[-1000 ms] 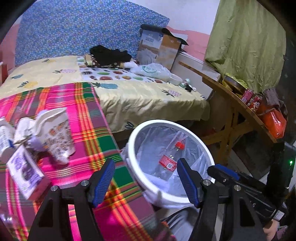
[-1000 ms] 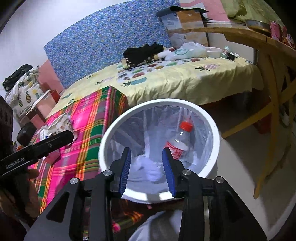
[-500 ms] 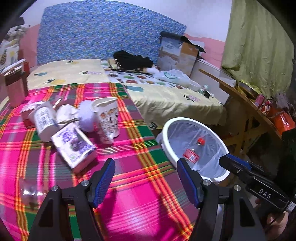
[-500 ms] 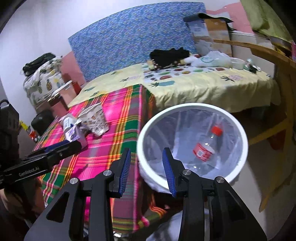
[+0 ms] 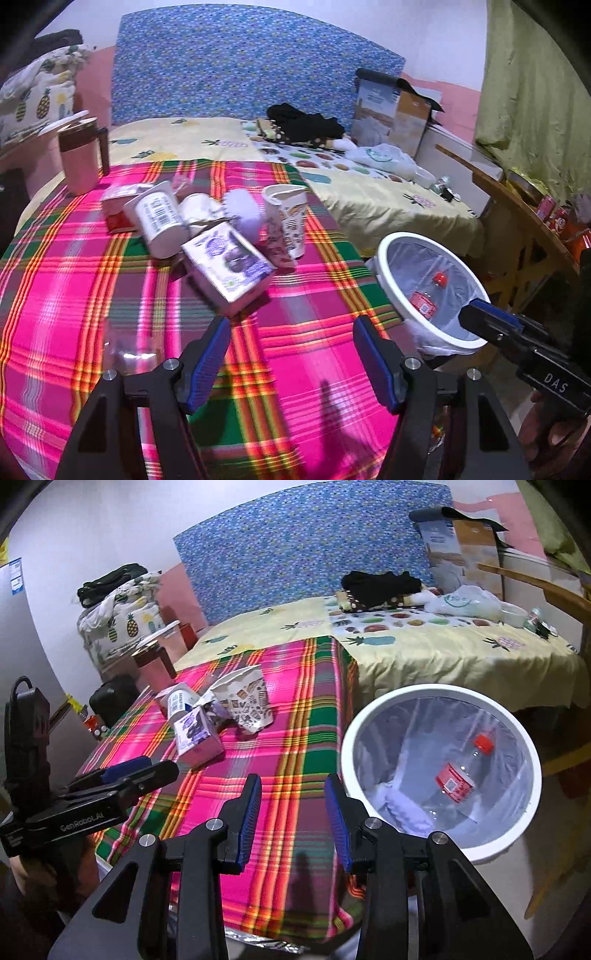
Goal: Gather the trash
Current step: 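Move both tools back over the table toward the juice carton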
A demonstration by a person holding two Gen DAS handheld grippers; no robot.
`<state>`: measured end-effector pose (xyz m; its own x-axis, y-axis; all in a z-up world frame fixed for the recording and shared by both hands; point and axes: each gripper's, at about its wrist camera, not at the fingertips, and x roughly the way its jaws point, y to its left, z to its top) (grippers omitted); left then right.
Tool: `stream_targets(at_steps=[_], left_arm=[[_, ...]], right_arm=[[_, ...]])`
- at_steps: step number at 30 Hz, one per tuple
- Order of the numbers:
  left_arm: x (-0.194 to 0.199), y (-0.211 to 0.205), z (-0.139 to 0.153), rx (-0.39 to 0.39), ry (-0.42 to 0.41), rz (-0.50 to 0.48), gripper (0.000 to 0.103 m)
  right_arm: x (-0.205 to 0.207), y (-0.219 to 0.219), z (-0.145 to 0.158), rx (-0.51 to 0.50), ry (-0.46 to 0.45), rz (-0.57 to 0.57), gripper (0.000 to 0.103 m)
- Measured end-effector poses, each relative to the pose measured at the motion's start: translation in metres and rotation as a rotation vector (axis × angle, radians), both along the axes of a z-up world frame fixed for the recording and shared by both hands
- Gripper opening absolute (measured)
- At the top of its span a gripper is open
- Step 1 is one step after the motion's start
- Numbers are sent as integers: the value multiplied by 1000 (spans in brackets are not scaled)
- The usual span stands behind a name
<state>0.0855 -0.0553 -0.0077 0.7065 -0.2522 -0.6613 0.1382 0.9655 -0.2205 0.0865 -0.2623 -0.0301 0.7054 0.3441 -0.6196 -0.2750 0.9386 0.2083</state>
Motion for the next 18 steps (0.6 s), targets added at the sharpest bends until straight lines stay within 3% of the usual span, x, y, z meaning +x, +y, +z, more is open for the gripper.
stream_targets(at_steps=[18], left_arm=[[30, 29, -8, -47, 36, 125, 69]], right_arm=[[10, 15, 2, -11, -13, 33, 37]])
